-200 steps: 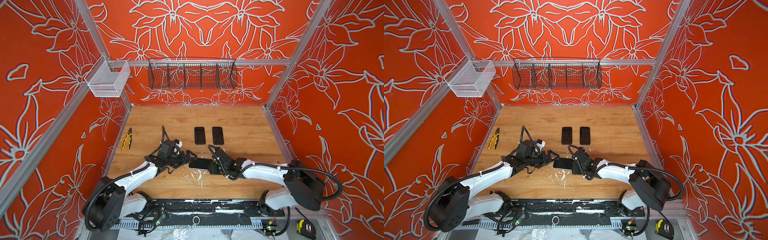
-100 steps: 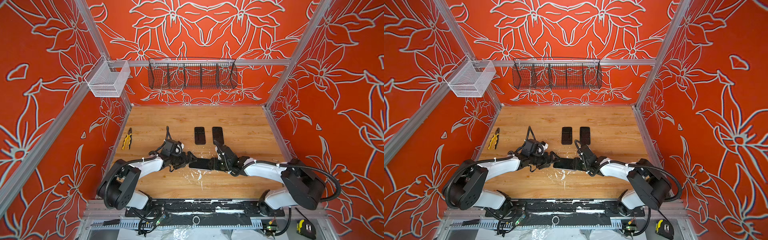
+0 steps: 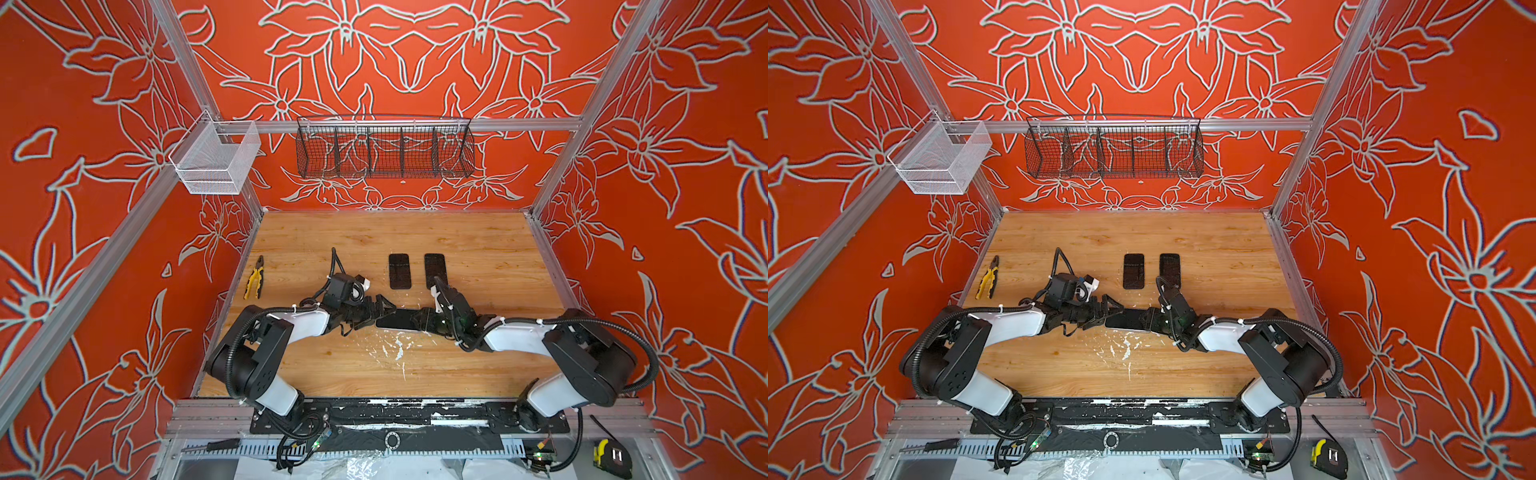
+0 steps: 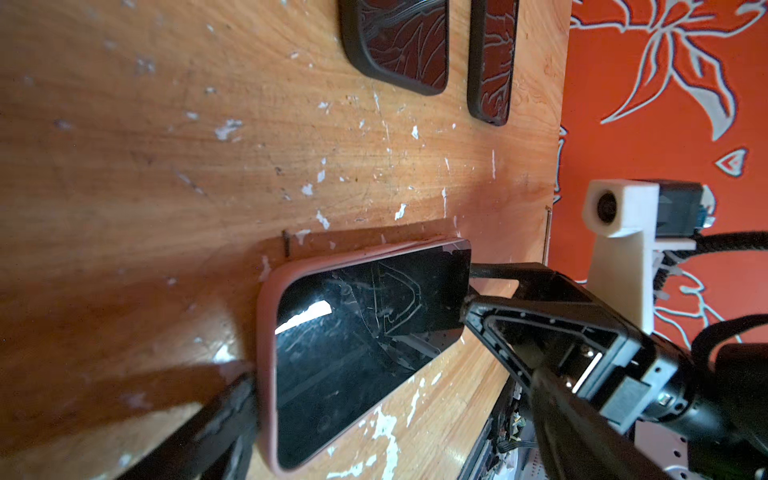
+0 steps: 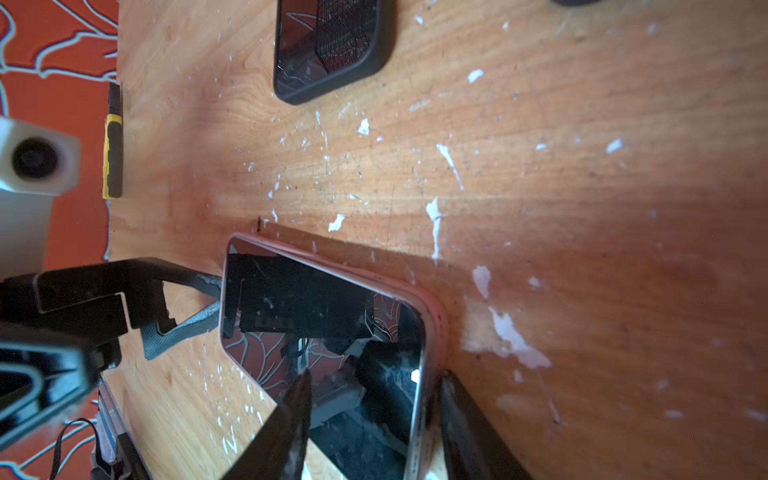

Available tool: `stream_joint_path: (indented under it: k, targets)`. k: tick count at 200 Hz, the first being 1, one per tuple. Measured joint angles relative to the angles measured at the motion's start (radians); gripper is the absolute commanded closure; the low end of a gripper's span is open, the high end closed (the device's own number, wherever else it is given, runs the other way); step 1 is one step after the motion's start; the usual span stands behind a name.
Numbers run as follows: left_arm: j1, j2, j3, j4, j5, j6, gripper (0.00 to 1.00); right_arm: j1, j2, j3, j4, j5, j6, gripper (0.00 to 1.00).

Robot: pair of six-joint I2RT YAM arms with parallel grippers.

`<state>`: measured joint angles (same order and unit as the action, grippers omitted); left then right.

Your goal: Put the phone into the phone case

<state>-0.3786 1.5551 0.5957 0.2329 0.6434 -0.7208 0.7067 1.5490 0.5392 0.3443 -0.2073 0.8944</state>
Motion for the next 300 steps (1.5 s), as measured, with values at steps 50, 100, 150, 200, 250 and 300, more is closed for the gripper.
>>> stream_joint_path:
  k: [50, 100, 150, 200, 250, 300]
  targets:
    - [-0.011, -0.085, -0.051, -0.029, -0.024, -0.028, 0.12, -0.004, 0.042, -0.006, 0.09, 0.004, 0.0, 0.5]
    - [-0.042, -0.208, -0.041, -0.014, 0.009, -0.046, 0.24, -0.002, 0.074, -0.019, 0.175, -0.065, 0.02, 0.5]
    - [-0.041, -0.199, -0.041, -0.064, -0.017, -0.05, 0.36, -0.002, 0.08, -0.023, 0.185, -0.084, 0.027, 0.5]
    - [-0.041, -0.152, -0.041, -0.065, -0.025, -0.057, 0.49, -0.002, 0.1, -0.014, 0.196, -0.096, 0.023, 0.57]
    - [-0.04, -0.113, -0.041, -0.038, -0.047, -0.086, 0.63, -0.003, 0.116, -0.009, 0.212, -0.108, 0.023, 0.6]
    - [-0.04, -0.094, -0.04, -0.021, -0.083, -0.106, 0.75, -0.006, 0.121, -0.009, 0.223, -0.116, 0.028, 0.65]
